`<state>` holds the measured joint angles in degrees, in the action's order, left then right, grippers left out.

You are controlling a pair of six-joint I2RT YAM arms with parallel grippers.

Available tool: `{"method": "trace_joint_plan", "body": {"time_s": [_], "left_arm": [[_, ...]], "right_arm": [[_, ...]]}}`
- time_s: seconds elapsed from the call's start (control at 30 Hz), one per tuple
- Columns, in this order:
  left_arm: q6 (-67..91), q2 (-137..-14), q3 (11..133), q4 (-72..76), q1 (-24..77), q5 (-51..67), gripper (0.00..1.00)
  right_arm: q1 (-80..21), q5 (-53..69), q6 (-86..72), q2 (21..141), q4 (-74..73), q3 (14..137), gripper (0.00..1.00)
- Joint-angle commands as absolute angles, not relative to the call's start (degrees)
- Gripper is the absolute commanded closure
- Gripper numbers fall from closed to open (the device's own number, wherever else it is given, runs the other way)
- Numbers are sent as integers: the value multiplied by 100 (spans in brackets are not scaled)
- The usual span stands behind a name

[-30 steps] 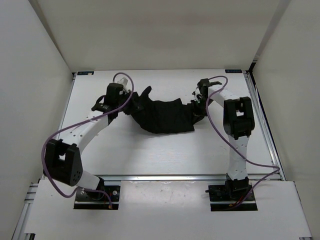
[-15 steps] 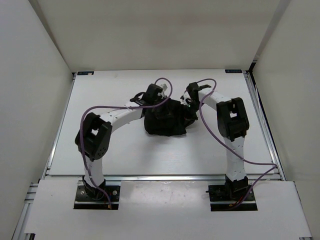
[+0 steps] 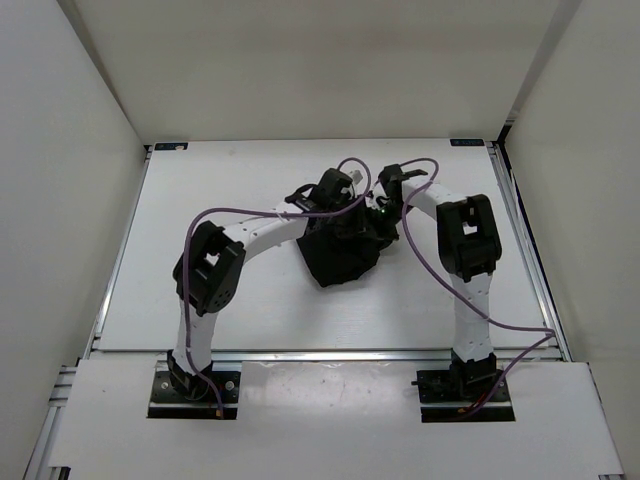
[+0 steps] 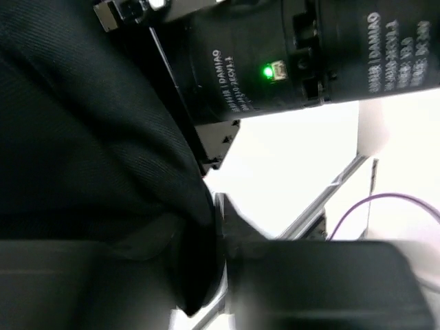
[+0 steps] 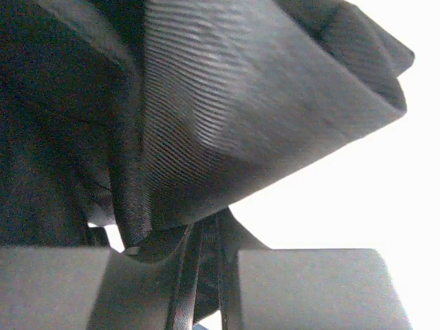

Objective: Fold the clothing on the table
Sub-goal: Fold the skirt

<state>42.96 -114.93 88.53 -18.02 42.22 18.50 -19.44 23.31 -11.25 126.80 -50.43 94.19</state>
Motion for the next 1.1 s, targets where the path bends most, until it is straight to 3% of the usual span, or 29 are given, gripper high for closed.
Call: {"method": "trace_joint_plan", "body": {"time_s": [0.0, 0.03, 0.13, 0.27, 0.37, 0.53, 0.7, 0.8, 0.93, 1.07], "left_arm": [[4394, -11557, 9166, -1644, 4254, 1943, 57], [4395, -11592, 9210, -1530, 4263, 1873, 48], [4412, -11750, 9789, -1625, 4219, 1609, 38], [4544, -12102, 10887, -1871, 4114, 1626, 38], [4623, -11875, 11022, -1627, 4061, 1530, 38], [4763, -10830, 9672, -1021, 3876, 1433, 39], [4737, -9416, 7643, -651, 3525, 1354, 47], [4755, -9089, 6701, -633, 3419, 1362, 58], [4860, -8956, 5829, -317, 3340, 1590, 63], [4948, -9236, 5686, -97, 3261, 1793, 65]], "right_arm": [[-1819, 2171, -1169, 12464, -4808, 9220, 83], [-1750, 2188, -1195, 12315, -4808, 9168, 83], [-1688, 2180, -1187, 12086, -4711, 8843, 83], [-1468, 1970, -1169, 11752, -4658, 8570, 83], [-1258, 1556, -1186, 11383, -4614, 8394, 82], [-731, 889, -1283, 10629, -4693, 8306, 82], [-816, 746, -1125, 9836, -4580, 8165, 81], [-1133, 1509, -993, 9651, -4456, 8165, 80], [-1607, 2187, -932, 9720, -4290, 8314, 80], [-1451, 3423, -1281, 9904, -3580, 7956, 80]]}}
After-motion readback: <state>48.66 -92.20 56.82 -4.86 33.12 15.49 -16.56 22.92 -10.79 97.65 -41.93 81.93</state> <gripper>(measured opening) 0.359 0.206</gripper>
